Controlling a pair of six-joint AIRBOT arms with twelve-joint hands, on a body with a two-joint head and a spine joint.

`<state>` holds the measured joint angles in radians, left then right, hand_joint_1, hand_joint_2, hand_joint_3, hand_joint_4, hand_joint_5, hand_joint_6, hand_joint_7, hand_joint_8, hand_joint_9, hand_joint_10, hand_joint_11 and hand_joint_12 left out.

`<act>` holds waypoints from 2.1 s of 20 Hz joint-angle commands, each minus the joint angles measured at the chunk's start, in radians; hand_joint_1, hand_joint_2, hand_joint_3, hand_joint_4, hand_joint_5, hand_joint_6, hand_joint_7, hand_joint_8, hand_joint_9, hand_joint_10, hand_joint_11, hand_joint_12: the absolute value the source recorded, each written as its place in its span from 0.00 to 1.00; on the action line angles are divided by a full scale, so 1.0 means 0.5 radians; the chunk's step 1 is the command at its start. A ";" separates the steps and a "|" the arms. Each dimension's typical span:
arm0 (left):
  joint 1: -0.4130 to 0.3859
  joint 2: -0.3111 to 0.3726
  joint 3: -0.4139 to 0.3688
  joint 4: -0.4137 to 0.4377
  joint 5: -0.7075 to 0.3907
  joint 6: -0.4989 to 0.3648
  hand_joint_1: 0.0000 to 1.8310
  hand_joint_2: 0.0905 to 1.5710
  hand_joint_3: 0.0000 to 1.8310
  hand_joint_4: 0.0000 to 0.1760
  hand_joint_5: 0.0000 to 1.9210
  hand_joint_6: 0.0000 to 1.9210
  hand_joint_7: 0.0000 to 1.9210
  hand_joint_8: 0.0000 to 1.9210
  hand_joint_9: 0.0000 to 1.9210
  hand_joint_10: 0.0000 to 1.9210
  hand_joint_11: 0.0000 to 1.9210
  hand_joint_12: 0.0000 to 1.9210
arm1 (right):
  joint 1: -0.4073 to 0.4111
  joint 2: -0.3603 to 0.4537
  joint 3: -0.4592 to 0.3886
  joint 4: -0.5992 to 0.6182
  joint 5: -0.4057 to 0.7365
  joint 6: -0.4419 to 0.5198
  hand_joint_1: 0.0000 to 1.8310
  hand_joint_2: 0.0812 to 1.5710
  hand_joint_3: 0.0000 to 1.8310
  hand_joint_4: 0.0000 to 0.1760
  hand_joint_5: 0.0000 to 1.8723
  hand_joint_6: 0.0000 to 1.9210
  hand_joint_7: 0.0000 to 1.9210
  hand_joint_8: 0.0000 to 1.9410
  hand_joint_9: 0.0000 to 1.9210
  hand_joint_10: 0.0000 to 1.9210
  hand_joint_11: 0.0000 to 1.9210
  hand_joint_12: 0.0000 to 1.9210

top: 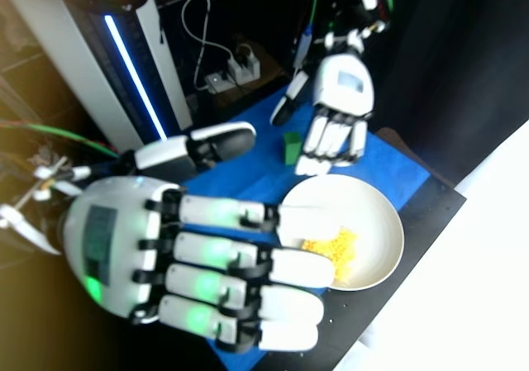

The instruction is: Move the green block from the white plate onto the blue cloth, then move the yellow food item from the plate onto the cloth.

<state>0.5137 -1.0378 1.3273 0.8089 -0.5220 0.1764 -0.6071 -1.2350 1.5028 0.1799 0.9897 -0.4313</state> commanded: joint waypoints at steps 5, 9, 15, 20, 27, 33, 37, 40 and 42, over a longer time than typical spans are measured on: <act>-0.166 0.033 0.020 -0.207 -0.179 0.193 0.18 0.52 0.00 0.34 0.15 0.00 0.20 0.00 0.26 0.00 0.00 0.65 | 0.106 -0.129 0.147 -0.055 -0.024 0.011 0.24 0.52 0.00 0.10 0.11 0.00 0.21 0.00 0.19 0.00 0.02 0.66; -0.209 0.029 0.089 -0.260 -0.119 0.237 0.21 0.50 0.00 0.25 0.08 0.00 0.13 0.00 0.18 0.00 0.04 0.38 | 0.175 -0.239 0.265 -0.171 -0.221 0.011 0.29 0.52 0.00 0.23 0.14 0.00 0.13 0.00 0.14 0.00 0.00 0.58; -0.299 -0.008 0.222 -0.458 0.095 0.458 0.15 0.49 0.00 0.59 0.01 0.00 0.06 0.00 0.09 0.00 0.05 0.19 | 0.245 -0.314 0.364 -0.329 -0.421 0.011 0.24 0.52 0.00 0.09 0.06 0.00 0.08 0.00 0.11 0.00 0.00 0.54; -0.347 -0.011 0.311 -0.722 0.210 0.666 0.19 0.47 0.00 0.86 0.00 0.00 0.00 0.00 0.01 0.00 0.00 0.08 | 0.260 -0.358 0.403 -0.389 -0.511 0.011 0.28 0.51 0.00 0.42 0.08 0.00 0.05 0.00 0.08 0.00 0.00 0.63; -0.467 -0.007 0.323 -0.722 0.333 0.787 0.26 0.48 0.00 0.70 0.00 0.00 0.00 0.00 0.00 0.00 0.00 0.00 | 0.317 -0.453 0.502 -0.805 -0.739 0.011 0.31 0.47 0.00 0.35 0.11 0.00 0.20 0.01 0.18 0.01 0.00 0.59; -0.534 -0.013 0.319 -0.670 0.373 0.789 0.25 0.48 0.00 0.74 0.00 0.00 0.00 0.00 0.00 0.00 0.00 0.00 | 0.378 -0.555 0.605 -1.242 -0.858 0.011 0.31 0.48 0.00 0.32 0.15 0.00 0.22 0.00 0.20 0.01 0.00 0.60; -0.620 -0.013 0.301 -0.611 0.398 0.789 0.26 0.48 0.00 0.83 0.00 0.00 0.00 0.00 0.00 0.00 0.00 0.00 | 0.390 -0.582 0.619 -1.360 -0.938 0.011 0.36 0.46 0.00 0.31 0.17 0.00 0.26 0.00 0.24 0.01 0.03 0.58; -0.632 -0.014 0.286 -0.599 0.392 0.789 0.28 0.49 0.00 0.71 0.00 0.00 0.00 0.00 0.00 0.00 0.00 0.00 | 0.390 -0.586 0.622 -1.400 -0.988 0.011 0.37 0.48 0.00 0.20 0.16 0.00 0.27 0.00 0.25 0.00 0.03 0.61; -0.638 -0.014 0.281 -0.598 0.386 0.789 0.27 0.50 0.01 0.72 0.00 0.00 0.00 0.00 0.00 0.00 0.00 0.00 | 0.390 -0.593 0.630 -1.425 -1.021 0.011 0.37 0.48 0.00 0.25 0.16 0.00 0.27 0.00 0.26 0.00 0.03 0.60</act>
<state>0.2150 -1.0454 1.4689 0.5240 -0.2291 0.5732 -0.4282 -1.5291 1.8149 -0.5594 0.3950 -0.4259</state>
